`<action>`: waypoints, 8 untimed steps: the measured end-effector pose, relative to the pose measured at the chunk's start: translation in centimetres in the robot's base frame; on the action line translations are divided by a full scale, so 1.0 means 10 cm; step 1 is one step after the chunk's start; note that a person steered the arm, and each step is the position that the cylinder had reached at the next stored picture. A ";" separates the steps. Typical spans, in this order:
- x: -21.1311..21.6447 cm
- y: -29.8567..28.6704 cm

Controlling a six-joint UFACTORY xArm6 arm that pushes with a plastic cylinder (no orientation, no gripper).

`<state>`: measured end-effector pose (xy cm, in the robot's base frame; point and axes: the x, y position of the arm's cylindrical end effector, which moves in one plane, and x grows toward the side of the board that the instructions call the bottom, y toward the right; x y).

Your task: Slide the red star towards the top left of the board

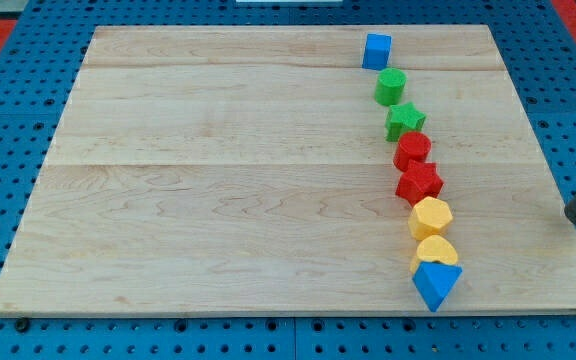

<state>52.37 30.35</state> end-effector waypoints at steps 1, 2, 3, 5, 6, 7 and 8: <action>-0.05 0.00; -0.15 -0.24; -0.19 -0.82; -0.53 -1.23; -0.44 -1.78; -0.35 -1.56; -0.37 -1.88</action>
<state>48.67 11.58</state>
